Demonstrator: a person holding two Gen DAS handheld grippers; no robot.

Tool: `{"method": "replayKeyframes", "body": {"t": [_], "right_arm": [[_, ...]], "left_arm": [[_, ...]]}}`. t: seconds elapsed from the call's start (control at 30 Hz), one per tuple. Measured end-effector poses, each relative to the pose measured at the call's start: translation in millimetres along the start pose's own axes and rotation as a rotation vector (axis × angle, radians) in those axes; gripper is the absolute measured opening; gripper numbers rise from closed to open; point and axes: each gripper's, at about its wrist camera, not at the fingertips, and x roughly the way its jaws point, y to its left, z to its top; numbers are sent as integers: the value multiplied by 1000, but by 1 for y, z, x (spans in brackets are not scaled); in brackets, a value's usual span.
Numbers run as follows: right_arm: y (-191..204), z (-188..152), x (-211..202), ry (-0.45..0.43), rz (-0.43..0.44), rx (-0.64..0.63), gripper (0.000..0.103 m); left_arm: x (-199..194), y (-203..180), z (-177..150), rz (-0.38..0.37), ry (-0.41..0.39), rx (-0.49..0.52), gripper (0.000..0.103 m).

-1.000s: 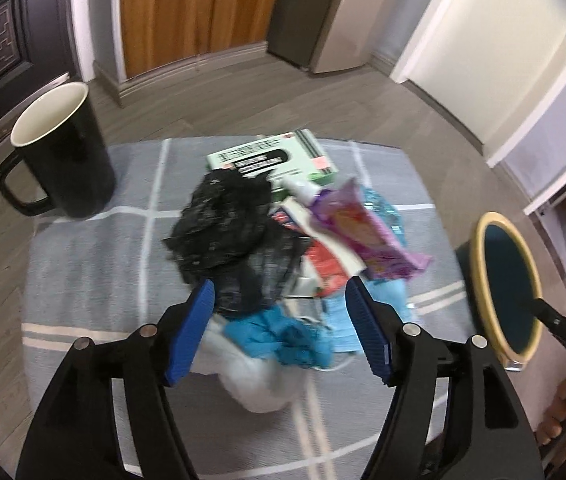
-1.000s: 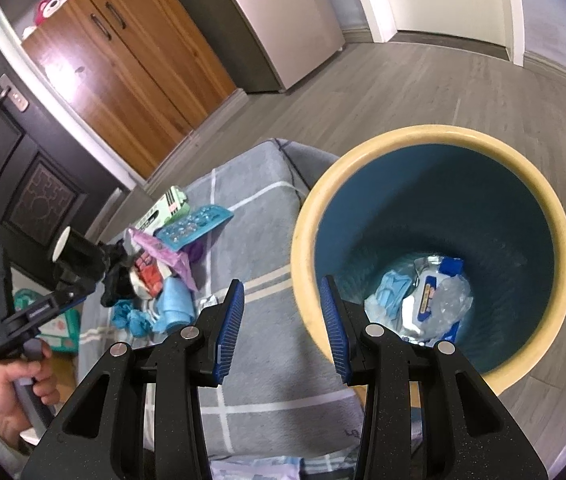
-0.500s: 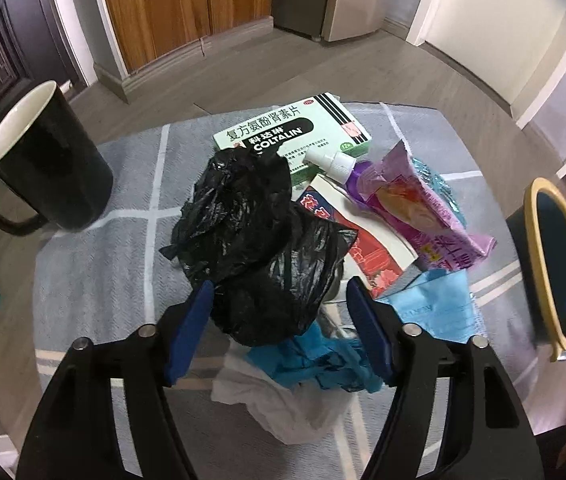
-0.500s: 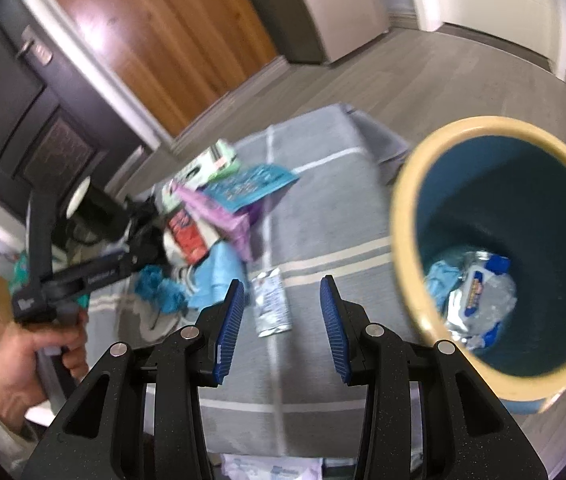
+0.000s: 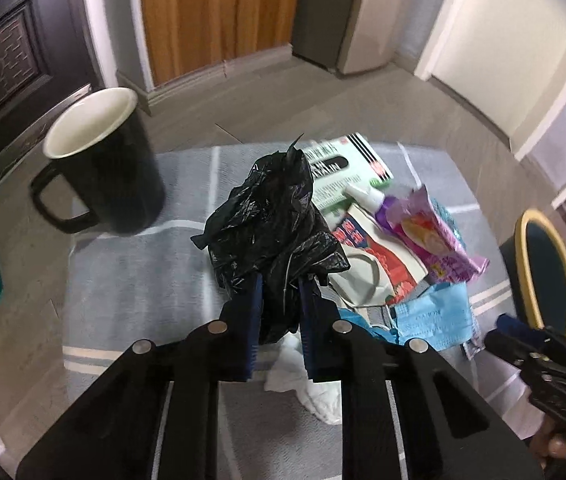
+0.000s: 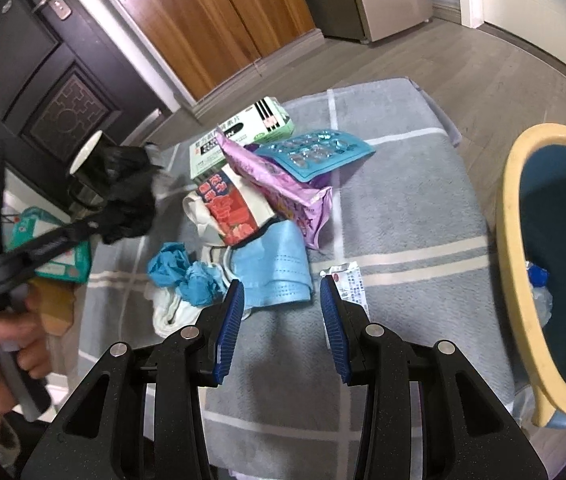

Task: Collect trash
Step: 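Grasp the black plastic bag with left gripper while right grasps blue mask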

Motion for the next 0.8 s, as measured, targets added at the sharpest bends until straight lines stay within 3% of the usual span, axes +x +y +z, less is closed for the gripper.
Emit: {"method": "replayKeyframes", "body": {"t": [0.5,0.6,0.8], "right_arm": [[11,4,40,38,-46,-24,41],[10,4,38,26,-58,-32,26],[6,9,17,-26,-34,-23,23]], "left_arm": [[-53,30,-8,-127,-61,-108,16],[-57,26,-4,-139,-73,-106,16],[-63,13,1,-168,-90,-88,16]]}}
